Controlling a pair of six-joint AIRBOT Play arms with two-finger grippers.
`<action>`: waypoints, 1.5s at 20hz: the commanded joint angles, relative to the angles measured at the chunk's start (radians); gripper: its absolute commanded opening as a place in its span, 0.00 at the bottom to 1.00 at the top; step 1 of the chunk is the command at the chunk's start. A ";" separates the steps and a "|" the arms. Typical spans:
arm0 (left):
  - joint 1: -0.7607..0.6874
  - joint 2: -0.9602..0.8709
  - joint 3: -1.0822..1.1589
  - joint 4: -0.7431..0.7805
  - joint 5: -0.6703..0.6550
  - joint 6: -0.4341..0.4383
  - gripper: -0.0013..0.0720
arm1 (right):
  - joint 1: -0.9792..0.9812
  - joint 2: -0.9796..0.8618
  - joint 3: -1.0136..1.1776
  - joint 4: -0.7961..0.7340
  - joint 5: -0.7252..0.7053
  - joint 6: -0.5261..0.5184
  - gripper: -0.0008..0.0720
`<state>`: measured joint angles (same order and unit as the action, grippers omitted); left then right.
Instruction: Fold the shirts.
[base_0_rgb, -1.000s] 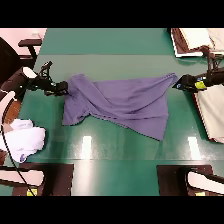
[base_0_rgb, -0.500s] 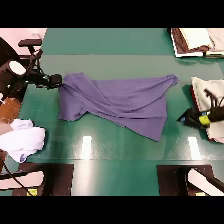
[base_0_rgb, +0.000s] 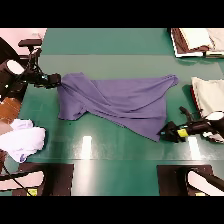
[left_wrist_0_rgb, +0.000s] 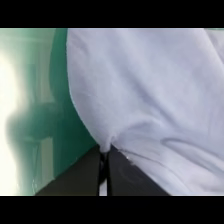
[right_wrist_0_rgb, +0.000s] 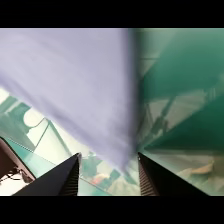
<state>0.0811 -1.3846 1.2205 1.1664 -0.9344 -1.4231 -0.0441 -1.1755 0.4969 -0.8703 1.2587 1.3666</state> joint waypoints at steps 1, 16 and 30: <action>0.000 0.001 0.001 0.001 -0.013 0.000 0.06 | 0.172 -0.085 0.031 0.038 -0.121 -0.002 0.44; 0.000 0.583 0.380 0.035 0.038 -0.024 0.06 | -0.118 0.352 0.958 -0.102 -0.082 0.000 0.03; 0.001 0.665 0.862 0.018 -0.162 -0.180 0.06 | -0.351 0.280 1.604 -0.098 0.167 0.003 0.03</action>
<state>0.0811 -0.7116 2.0842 1.1881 -1.0321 -1.5810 -0.3767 -0.8562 2.0495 -0.9691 1.3506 1.3521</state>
